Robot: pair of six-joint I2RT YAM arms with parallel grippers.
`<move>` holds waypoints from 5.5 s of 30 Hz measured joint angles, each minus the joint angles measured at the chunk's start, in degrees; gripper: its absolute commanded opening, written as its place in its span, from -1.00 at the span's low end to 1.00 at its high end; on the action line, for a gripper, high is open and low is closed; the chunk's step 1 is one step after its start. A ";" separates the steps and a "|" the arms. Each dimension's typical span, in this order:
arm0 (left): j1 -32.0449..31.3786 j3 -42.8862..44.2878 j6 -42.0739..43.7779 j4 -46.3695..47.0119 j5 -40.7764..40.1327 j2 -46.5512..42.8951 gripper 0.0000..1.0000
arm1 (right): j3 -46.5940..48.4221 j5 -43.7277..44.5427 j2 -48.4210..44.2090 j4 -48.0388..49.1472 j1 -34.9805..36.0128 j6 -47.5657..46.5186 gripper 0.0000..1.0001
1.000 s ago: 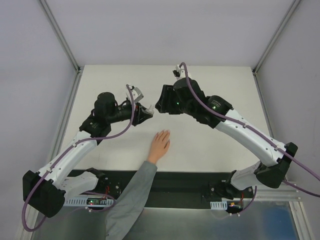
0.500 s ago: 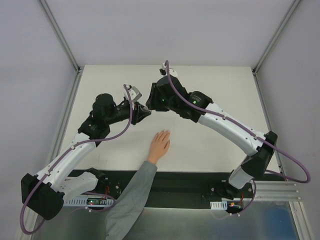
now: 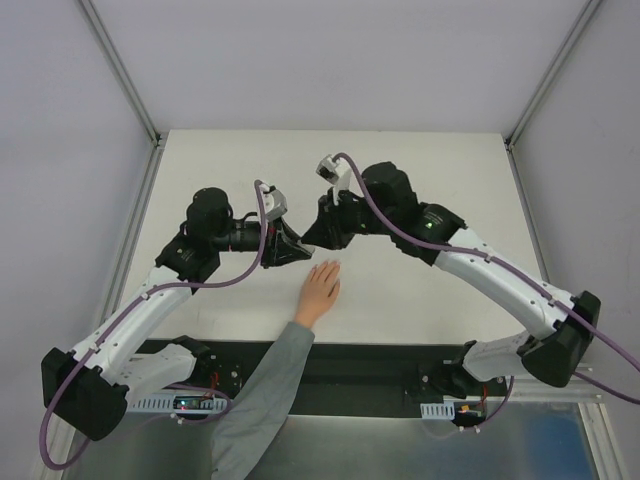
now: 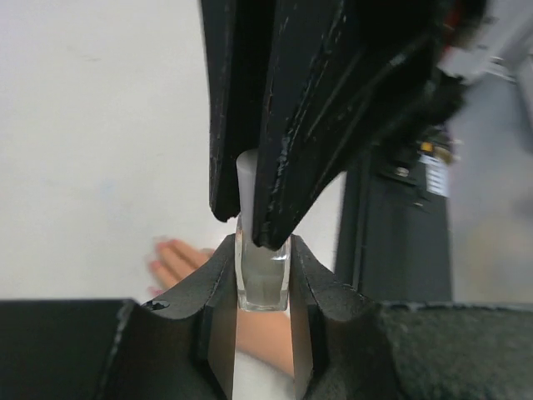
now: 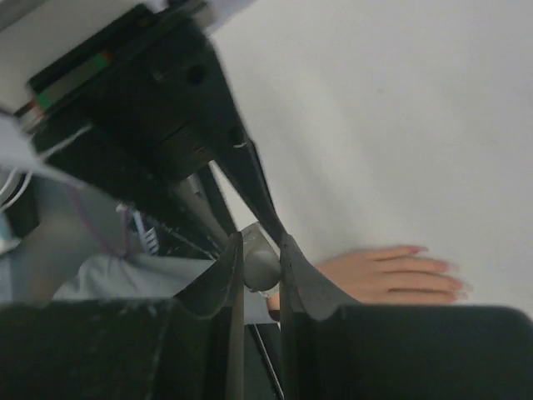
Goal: Paint the nails
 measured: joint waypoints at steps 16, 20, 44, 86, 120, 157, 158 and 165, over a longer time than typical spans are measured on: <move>0.11 3.23 -5.38 -0.04 21.33 2.69 -1.00 | -5.11 -46.97 -1.31 7.04 -9.73 -17.73 -0.10; 0.22 3.23 -4.44 0.92 19.80 2.38 -1.00 | -4.59 -40.63 -1.33 6.36 -9.75 -11.54 0.39; 0.35 -0.98 -1.07 3.65 -22.27 -9.18 -1.00 | 18.75 37.44 7.54 -7.89 10.78 21.55 -0.12; 1.46 0.13 -11.06 2.97 7.82 -8.98 -1.00 | 5.44 -40.19 3.91 7.34 -5.62 -6.32 0.42; 1.11 0.09 -2.10 -0.50 -19.04 -10.60 -1.00 | 16.65 30.47 9.29 -4.96 11.30 16.52 -0.23; 1.99 -0.13 -14.43 5.90 7.89 -9.46 -1.00 | 3.52 -35.52 2.12 10.40 -7.58 0.09 0.43; 1.97 -0.13 -13.25 5.31 7.10 -9.60 -1.00 | 3.58 -32.39 1.70 9.46 -7.45 1.18 0.46; 1.92 -0.22 -6.27 3.15 -1.55 -9.79 -1.00 | 6.19 -5.51 -1.66 0.55 -1.64 8.22 0.49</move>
